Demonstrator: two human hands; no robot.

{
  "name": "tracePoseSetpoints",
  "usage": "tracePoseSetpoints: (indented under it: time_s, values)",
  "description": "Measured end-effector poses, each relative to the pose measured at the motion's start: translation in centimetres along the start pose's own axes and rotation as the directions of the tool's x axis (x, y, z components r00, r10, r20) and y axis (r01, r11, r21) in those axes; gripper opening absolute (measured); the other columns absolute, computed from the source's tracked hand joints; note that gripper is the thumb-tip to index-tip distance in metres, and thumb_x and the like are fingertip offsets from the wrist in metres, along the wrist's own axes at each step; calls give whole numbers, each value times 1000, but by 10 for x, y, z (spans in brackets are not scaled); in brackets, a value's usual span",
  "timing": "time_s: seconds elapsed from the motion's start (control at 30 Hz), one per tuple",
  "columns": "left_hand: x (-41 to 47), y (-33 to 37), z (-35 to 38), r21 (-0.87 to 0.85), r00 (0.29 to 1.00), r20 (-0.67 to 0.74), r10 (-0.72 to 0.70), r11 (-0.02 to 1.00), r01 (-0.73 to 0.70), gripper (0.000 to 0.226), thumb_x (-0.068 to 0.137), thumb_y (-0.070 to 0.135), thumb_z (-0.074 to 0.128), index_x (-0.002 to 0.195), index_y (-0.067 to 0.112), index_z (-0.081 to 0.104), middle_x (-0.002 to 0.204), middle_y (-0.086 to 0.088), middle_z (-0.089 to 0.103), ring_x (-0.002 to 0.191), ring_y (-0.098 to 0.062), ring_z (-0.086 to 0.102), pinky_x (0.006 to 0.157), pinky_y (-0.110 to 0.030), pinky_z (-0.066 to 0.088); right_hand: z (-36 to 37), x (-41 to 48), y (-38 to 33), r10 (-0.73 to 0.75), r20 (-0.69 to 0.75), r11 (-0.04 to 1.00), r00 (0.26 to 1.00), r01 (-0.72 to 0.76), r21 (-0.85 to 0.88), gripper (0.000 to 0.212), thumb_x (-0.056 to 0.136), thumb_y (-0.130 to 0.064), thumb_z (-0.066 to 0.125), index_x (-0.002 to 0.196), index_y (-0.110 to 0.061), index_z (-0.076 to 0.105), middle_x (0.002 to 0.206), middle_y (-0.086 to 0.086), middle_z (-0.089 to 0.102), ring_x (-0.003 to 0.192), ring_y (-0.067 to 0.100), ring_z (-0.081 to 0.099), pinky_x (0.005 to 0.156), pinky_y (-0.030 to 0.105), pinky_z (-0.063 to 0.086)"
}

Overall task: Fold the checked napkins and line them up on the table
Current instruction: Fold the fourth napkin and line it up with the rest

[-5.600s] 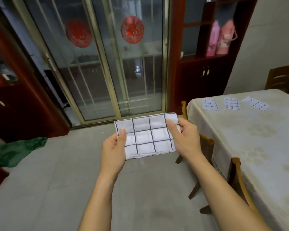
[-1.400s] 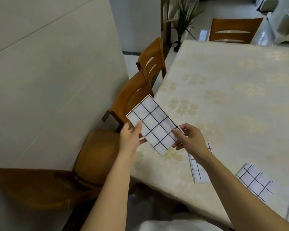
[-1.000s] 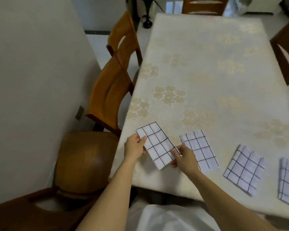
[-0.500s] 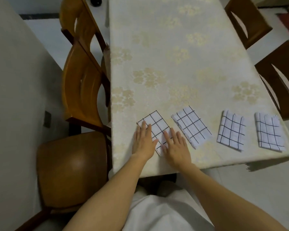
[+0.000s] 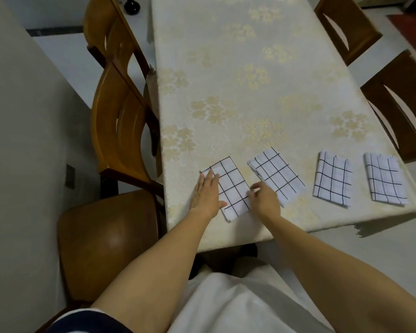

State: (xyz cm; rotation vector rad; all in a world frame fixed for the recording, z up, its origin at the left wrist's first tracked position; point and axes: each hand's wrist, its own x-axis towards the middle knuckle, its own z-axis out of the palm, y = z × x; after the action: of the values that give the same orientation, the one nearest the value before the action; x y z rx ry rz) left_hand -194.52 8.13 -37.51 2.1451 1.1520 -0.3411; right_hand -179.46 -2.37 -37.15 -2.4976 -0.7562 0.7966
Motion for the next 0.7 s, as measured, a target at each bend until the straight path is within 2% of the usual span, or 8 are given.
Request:
tracePoseSetpoints:
  time_s: [0.07,0.13,0.23,0.3,0.43,0.57,0.7]
  values:
    - [0,-2,-7,-29,1000,9,9,1000,-9,100,95,31,73,165,19,2,172,0,-12,158,-25,-12,129,-37,6,1,1,4,59,42,990,997,-64,124,23,96,-31,66,108,-11,65,97,6,68,86,23,65,74,35,53]
    - [-2,-4,-11,-74,1000,6,11,997,-11,100,93,27,76,165,20,7,173,1,-9,159,-24,-9,128,-38,9,1,-1,3,85,118,980,989,-104,168,23,93,-33,71,95,-10,67,88,6,69,85,24,66,74,39,56]
    - [-6,-6,-12,-131,1000,3,5,991,-4,98,91,24,78,165,21,13,173,2,-8,159,-21,-7,127,-38,12,5,-7,0,20,244,1000,970,-14,-28,21,92,-34,72,88,-15,66,81,0,66,76,13,61,64,27,51]
    - [-9,-8,-10,-104,1000,4,6,995,-6,96,91,25,78,165,21,15,173,2,-7,159,-21,-8,127,-38,13,8,-10,-2,-12,230,995,973,35,-96,20,91,-36,72,92,-17,65,82,-2,64,74,10,59,64,25,50]
    - [-12,-11,-7,-48,1000,7,7,999,-7,99,92,25,77,165,20,11,173,1,-9,159,-21,-10,127,-36,10,11,-8,-4,-8,113,1000,994,11,-20,18,93,-34,68,100,-19,62,90,-1,65,81,16,61,74,36,56]
    - [-13,-15,-6,-33,1000,-1,1,999,-1,101,91,26,77,165,19,9,173,1,-8,159,-20,-8,128,-36,9,15,-6,-8,-9,129,998,992,16,-54,11,95,-30,66,96,-19,66,88,-2,66,83,19,63,78,41,58]
    - [-16,-21,-7,-34,1000,-23,-21,999,20,102,90,26,78,165,19,10,173,2,-7,159,-19,-7,128,-36,10,23,-11,-12,-27,123,999,992,29,-14,9,94,-27,67,95,-18,66,88,-1,66,83,19,63,77,39,57]
